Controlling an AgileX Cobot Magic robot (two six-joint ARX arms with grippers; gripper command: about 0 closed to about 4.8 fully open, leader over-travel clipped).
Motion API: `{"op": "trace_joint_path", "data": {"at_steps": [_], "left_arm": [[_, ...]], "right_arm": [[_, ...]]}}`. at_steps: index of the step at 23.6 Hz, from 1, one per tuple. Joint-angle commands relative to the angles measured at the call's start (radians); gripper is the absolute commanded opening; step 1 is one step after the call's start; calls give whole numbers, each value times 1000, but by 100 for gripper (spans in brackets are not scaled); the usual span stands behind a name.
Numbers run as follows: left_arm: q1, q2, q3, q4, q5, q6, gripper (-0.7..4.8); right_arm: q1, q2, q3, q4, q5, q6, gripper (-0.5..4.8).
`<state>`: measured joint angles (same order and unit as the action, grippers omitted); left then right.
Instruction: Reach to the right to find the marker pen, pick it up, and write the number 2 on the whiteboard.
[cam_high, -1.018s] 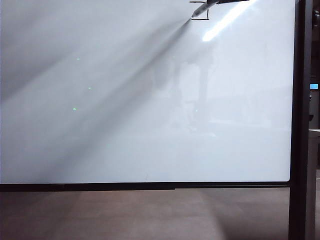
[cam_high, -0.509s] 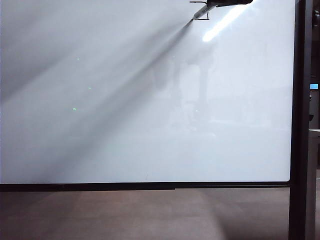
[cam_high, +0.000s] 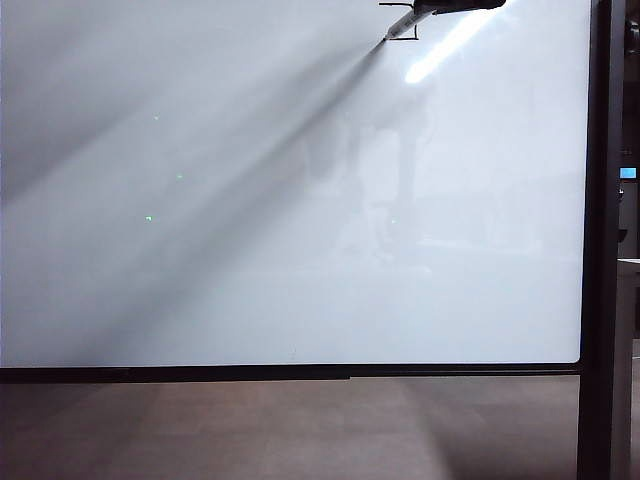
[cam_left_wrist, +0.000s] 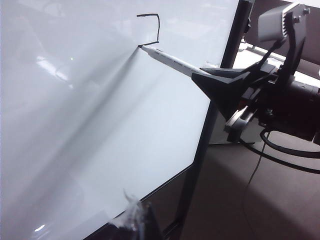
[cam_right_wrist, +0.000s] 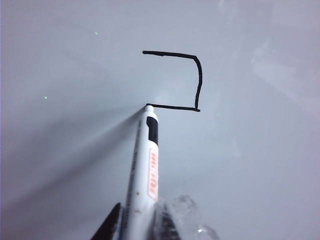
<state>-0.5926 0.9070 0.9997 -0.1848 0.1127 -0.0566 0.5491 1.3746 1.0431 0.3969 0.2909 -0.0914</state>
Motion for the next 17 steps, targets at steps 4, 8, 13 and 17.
{"op": "trace_joint_path", "data": {"at_steps": [4, 8, 13, 17], "left_arm": [[2, -2, 3, 5, 4, 5, -5], [2, -2, 3, 5, 4, 5, -5], [2, -2, 3, 5, 4, 5, -5], [2, -2, 3, 5, 4, 5, -5]], "right_arm": [[1, -2, 6, -11, 2, 2, 18], [1, -2, 6, -18, 2, 2, 18], [1, 1, 6, -39, 2, 9, 18], [1, 10, 6, -49, 2, 10, 18]]}}
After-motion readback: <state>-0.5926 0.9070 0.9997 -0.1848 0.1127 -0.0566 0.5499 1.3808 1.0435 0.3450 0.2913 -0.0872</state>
